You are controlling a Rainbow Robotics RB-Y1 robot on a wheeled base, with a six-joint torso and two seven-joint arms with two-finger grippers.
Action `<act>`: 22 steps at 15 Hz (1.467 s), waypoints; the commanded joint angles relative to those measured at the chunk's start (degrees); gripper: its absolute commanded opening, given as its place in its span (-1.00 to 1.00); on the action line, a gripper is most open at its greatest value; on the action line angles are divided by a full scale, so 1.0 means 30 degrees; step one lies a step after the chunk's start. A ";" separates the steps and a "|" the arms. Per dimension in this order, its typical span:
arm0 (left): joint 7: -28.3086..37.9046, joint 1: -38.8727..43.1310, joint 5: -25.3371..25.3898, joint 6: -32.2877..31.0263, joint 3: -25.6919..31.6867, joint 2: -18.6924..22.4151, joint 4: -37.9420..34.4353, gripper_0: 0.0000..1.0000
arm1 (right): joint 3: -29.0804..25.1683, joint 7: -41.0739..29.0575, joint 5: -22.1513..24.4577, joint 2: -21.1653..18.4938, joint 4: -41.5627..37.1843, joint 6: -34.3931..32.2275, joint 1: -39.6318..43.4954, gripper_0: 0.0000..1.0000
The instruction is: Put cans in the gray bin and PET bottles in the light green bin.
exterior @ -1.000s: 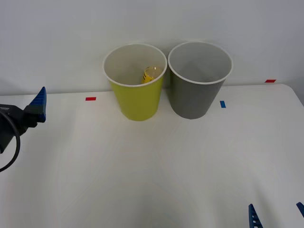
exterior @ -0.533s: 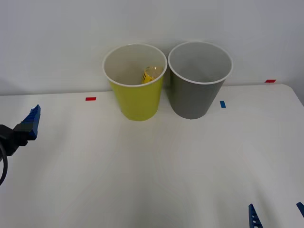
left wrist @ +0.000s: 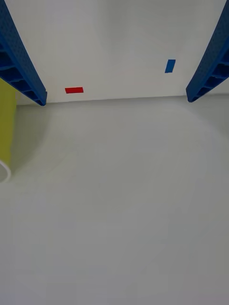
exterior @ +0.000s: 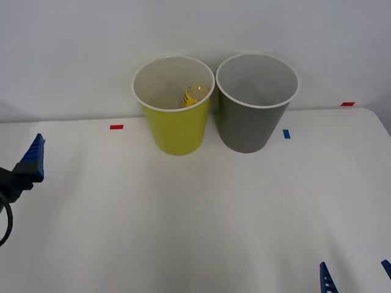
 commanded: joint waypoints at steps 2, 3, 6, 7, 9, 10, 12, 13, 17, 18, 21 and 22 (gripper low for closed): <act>-0.0448 0.3445 -0.0458 -0.7824 -0.3295 0.2821 0.2347 1.00 | 0.0000 0.0000 0.0000 0.0000 0.0000 0.0000 0.0000 1.00; -0.0389 0.4119 -0.0283 -0.9025 -0.3940 0.3495 0.2669 1.00 | 0.0000 0.0000 0.0000 0.0000 0.0000 0.0000 0.0000 1.00; -0.0184 0.5408 -0.0195 -0.9875 -0.4965 0.3847 0.2669 1.00 | 0.0000 0.0000 0.0000 0.0000 0.0000 0.0000 0.0000 1.00; -0.0038 0.5701 -0.0371 -1.0080 -0.5141 0.3964 0.2698 1.00 | 0.0000 0.0000 0.0000 0.0000 0.0000 0.0000 0.0000 1.00; 0.1134 0.6492 -0.0986 -1.1222 -0.5463 0.4521 0.2845 1.00 | 0.0000 0.0000 0.0000 0.0000 0.0000 0.0000 0.0000 1.00; 0.2453 0.6814 -0.2011 -1.2277 -0.5785 0.4755 0.3401 1.00 | 0.0000 0.0000 0.0000 0.0000 0.0000 0.0000 0.0000 1.00; 0.3947 0.7078 -0.3271 -1.4093 -0.6342 0.4843 0.4603 1.00 | 0.0000 0.0000 0.0000 0.0000 0.0000 0.0000 0.0000 1.00; 0.4884 0.7400 -0.3915 -1.5265 -0.6752 0.4843 0.5276 1.00 | 0.0000 0.0000 0.0000 0.0000 0.0000 0.0000 0.0000 1.00; 0.5968 0.8426 -0.4706 -1.7873 -0.7660 0.4843 0.6800 1.00 | 0.0000 0.0000 0.0000 0.0000 0.0000 0.0000 0.0000 1.00; 0.5968 0.8396 -0.4853 -1.8693 -0.7836 0.4843 0.7386 1.00 | 0.0000 0.0000 0.0000 0.0000 0.0000 0.0000 0.0000 1.00; 0.5998 0.8924 -0.5292 -1.9220 -0.7983 0.4843 0.7591 1.00 | 0.0000 0.0000 0.0000 0.0000 0.0000 0.0000 0.0000 1.00; 0.5998 0.9246 -0.5439 -1.9425 -0.7983 0.4843 0.7591 1.00 | 0.0000 0.0000 0.0000 0.0000 0.0000 0.0000 0.0000 1.00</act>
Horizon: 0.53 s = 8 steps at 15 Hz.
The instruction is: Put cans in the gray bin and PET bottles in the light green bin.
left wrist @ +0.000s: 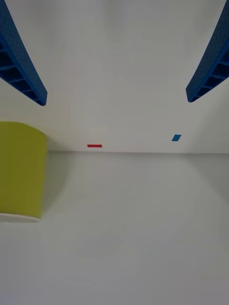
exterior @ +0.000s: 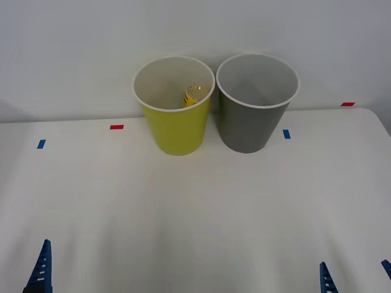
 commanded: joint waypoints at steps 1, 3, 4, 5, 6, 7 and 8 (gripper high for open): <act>-0.0008 0.0711 -0.0376 -0.0516 -0.0049 -0.0002 0.0018 1.00 | 0.0000 0.0000 0.0000 0.0000 0.0000 0.0000 0.0000 1.00; -0.0066 0.1122 -0.0699 -0.0897 -0.0137 -0.0002 0.0018 1.00 | 0.0000 0.0000 0.0000 0.0000 0.0000 0.0000 0.0000 1.00; -0.0066 0.1327 -0.0874 -0.1073 -0.0166 -0.0002 0.0018 1.00 | 0.0000 0.0000 0.0000 0.0000 0.0000 0.0000 0.0000 1.00; -0.0096 0.1415 -0.0992 -0.1161 -0.0166 -0.0031 0.0018 1.00 | 0.0000 0.0000 0.0000 0.0000 0.0000 0.0000 0.0000 1.00; -0.0066 0.1561 -0.1167 -0.1190 -0.0166 -0.0031 0.0018 1.00 | 0.0000 0.0000 0.0000 0.0000 0.0000 0.0000 0.0000 1.00; -0.0066 0.1678 -0.1285 -0.1190 -0.0225 -0.0031 0.0018 1.00 | 0.0000 0.0000 0.0000 0.0000 0.0000 0.0000 0.0000 1.00; -0.0066 0.1854 -0.1372 -0.1248 -0.0225 -0.0031 0.0018 1.00 | 0.0000 0.0000 0.0000 0.0000 0.0000 0.0000 0.0000 1.00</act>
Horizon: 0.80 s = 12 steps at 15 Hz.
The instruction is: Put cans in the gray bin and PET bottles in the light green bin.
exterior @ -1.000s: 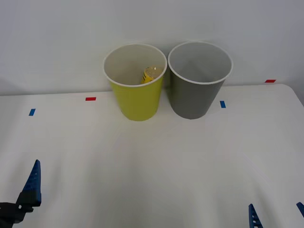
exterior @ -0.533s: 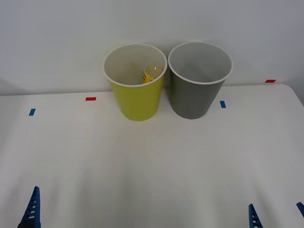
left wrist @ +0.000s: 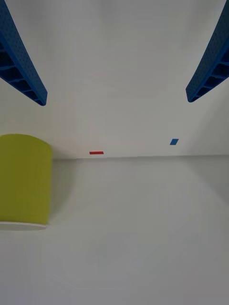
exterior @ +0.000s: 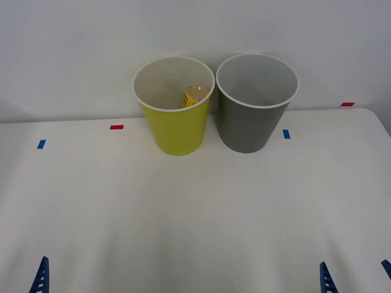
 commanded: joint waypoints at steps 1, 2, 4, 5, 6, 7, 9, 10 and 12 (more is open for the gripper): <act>-0.0023 0.0459 -0.0292 -0.0223 -0.0073 -0.0006 -0.0001 1.00 | 0.0000 0.0000 0.0000 0.0000 0.0000 0.0000 0.0000 1.00; 0.0006 0.0547 -0.0380 -0.0253 -0.0103 -0.0006 -0.0001 1.00 | 0.0000 0.0000 0.0000 0.0000 0.0000 0.0000 0.0000 1.00; -0.0023 0.0547 -0.0409 -0.0282 -0.0073 -0.0006 -0.0001 1.00 | 0.0000 0.0000 0.0000 0.0000 0.0000 0.0000 0.0000 1.00; -0.0023 0.0547 -0.0409 -0.0282 -0.0073 -0.0006 -0.0001 1.00 | 0.0000 0.0000 0.0000 0.0000 0.0000 0.0000 0.0000 1.00; -0.0023 0.0547 -0.0409 -0.0282 -0.0073 -0.0006 -0.0001 1.00 | 0.0000 0.0000 0.0000 0.0000 0.0000 0.0000 0.0000 1.00; -0.0023 0.0547 -0.0409 -0.0282 -0.0073 -0.0006 -0.0001 1.00 | 0.0000 0.0000 0.0000 0.0000 0.0000 0.0000 0.0000 1.00; -0.0023 0.0547 -0.0409 -0.0282 -0.0073 -0.0006 -0.0001 1.00 | 0.0000 0.0000 0.0000 0.0000 0.0000 0.0000 0.0000 1.00; -0.0023 0.0547 -0.0409 -0.0282 -0.0073 -0.0006 -0.0001 1.00 | 0.0000 0.0000 0.0000 0.0000 0.0000 0.0000 0.0000 1.00; -0.0023 0.0547 -0.0409 -0.0282 -0.0073 -0.0006 -0.0001 1.00 | 0.0000 0.0000 0.0000 0.0000 0.0000 0.0000 0.0000 1.00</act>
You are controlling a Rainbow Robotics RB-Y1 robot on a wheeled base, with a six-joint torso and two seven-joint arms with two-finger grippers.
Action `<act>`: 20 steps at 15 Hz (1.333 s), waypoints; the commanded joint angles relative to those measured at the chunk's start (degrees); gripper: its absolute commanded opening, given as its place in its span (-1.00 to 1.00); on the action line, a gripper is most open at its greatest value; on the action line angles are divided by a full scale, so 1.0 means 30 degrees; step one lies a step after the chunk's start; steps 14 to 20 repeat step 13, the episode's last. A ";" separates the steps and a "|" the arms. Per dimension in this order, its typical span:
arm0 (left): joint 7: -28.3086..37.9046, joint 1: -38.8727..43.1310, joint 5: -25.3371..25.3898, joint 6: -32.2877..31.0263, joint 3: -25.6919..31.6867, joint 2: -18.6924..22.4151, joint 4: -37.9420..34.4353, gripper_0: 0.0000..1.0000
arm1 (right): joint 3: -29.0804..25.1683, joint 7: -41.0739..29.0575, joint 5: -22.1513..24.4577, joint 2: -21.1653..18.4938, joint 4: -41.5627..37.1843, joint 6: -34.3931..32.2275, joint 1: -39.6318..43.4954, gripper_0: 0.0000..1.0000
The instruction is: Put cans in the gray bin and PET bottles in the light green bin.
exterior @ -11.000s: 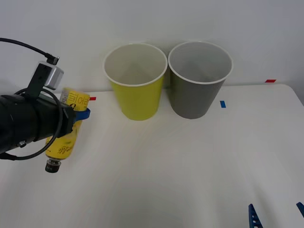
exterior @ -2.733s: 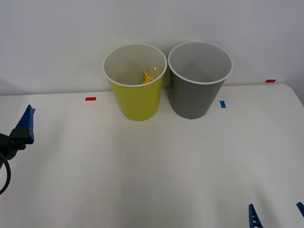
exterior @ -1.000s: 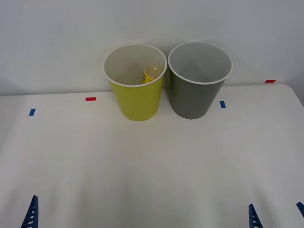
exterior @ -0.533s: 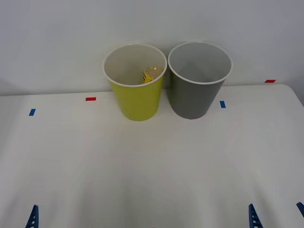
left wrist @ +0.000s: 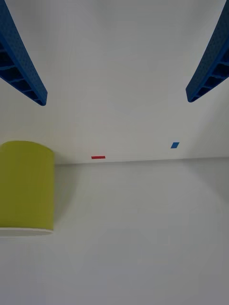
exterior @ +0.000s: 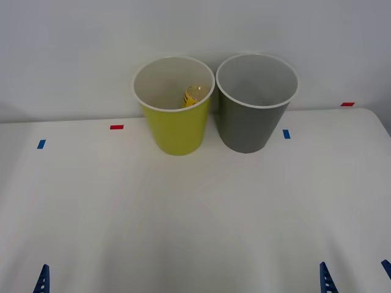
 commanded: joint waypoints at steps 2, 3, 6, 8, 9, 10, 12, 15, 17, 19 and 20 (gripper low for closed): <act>-0.0001 0.0000 0.0000 0.0005 0.0003 -0.0001 -0.0001 1.00 | 0.0000 0.0000 0.0000 0.0000 0.0000 0.0000 0.0000 1.00; -0.0001 0.0000 0.0000 0.0005 0.0003 -0.0001 -0.0001 1.00 | 0.0000 0.0000 0.0000 0.0000 0.0000 0.0000 0.0000 1.00; -0.0001 0.0000 0.0000 0.0005 0.0003 -0.0001 -0.0001 1.00 | 0.0000 0.0000 0.0000 0.0000 0.0000 0.0000 0.0000 1.00; -0.0001 0.0000 0.0000 0.0005 0.0003 -0.0001 -0.0001 1.00 | 0.0000 0.0000 0.0000 0.0000 0.0000 0.0000 0.0000 1.00; -0.0001 0.0000 0.0000 0.0005 0.0003 -0.0001 -0.0001 1.00 | 0.0000 0.0000 0.0000 0.0000 0.0000 0.0000 0.0000 1.00; -0.0001 0.0000 0.0000 0.0005 0.0003 -0.0001 -0.0001 1.00 | 0.0000 0.0000 0.0000 0.0000 0.0000 0.0000 0.0000 1.00; -0.0001 0.0000 0.0000 0.0005 0.0003 -0.0001 -0.0001 1.00 | 0.0000 0.0000 0.0000 0.0000 0.0000 0.0000 0.0000 1.00; -0.0001 0.0000 0.0000 0.0005 0.0003 -0.0001 -0.0001 1.00 | 0.0000 0.0000 0.0000 0.0000 0.0000 0.0000 0.0000 1.00; -0.0001 0.0000 0.0000 0.0005 0.0003 -0.0001 -0.0001 1.00 | 0.0000 0.0000 0.0000 0.0000 0.0000 0.0000 0.0000 1.00; -0.0001 0.0000 0.0000 0.0005 0.0003 -0.0001 -0.0001 1.00 | 0.0000 0.0000 0.0000 0.0000 0.0000 0.0000 0.0000 1.00; -0.0001 0.0000 0.0000 0.0005 0.0003 -0.0001 -0.0001 1.00 | 0.0000 0.0000 0.0000 0.0000 0.0000 0.0000 0.0000 1.00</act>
